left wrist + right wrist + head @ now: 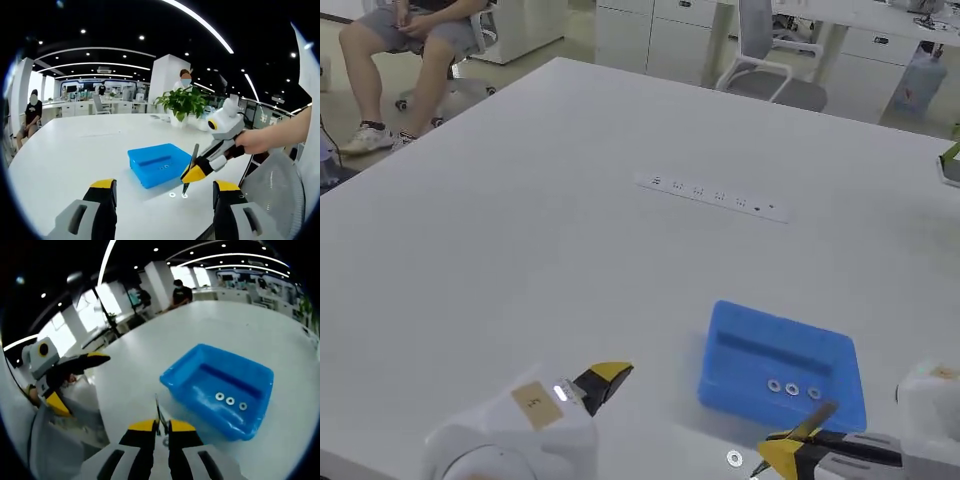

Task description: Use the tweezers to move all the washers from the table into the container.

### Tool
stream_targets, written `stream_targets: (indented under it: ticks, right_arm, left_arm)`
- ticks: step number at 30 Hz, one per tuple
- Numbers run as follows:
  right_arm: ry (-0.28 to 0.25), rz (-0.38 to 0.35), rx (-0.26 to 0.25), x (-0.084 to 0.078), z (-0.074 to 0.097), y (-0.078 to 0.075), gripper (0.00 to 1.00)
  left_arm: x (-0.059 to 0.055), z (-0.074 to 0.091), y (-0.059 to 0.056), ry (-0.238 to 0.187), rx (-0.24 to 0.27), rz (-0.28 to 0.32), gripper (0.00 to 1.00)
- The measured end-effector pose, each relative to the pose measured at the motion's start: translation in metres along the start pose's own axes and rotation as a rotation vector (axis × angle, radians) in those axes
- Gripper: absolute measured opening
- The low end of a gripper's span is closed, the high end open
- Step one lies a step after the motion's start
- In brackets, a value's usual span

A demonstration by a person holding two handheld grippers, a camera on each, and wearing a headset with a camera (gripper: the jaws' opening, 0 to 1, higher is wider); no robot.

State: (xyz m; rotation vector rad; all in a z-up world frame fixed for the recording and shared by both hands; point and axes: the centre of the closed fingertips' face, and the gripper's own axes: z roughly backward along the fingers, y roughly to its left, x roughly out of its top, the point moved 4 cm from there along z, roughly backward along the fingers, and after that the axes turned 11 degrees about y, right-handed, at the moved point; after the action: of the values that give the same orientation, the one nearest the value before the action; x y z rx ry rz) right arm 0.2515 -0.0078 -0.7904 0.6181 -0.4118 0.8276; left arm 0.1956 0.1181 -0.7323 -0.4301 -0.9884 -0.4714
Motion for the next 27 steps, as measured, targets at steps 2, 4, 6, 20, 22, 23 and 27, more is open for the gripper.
stream_targets:
  ticks: [2,4,6,20,22,23,27]
  right_arm:
    - [0.010,0.003,-0.002,-0.003,-0.001,0.000,0.06]
    - [0.015,0.002,-0.006,-0.005,-0.001,0.000,0.06]
    - [0.021,0.003,-0.011,-0.006,-0.001,0.000,0.06]
    - [0.068,0.159,-0.045,-0.009,-0.004,0.008,0.06]
    - [0.073,0.177,-0.048,-0.010,-0.005,0.010,0.07]
    - [0.079,0.188,-0.052,-0.011,-0.006,0.010,0.07]
    - [0.126,0.254,-0.082,-0.020,-0.009,0.012,0.07]
  left_arm:
    - [0.000,0.000,0.000,0.000,0.001,-0.002,0.80]
    - [-0.001,0.000,0.000,0.005,0.001,-0.003,0.80]
    - [-0.001,0.000,0.000,0.005,0.002,-0.004,0.80]
    - [0.000,0.000,0.000,0.015,0.007,-0.013,0.79]
    - [-0.001,0.000,0.000,0.015,0.008,-0.012,0.79]
    - [-0.001,0.000,0.000,0.016,0.009,-0.012,0.79]
    - [-0.002,0.000,0.001,0.021,0.012,-0.018,0.79]
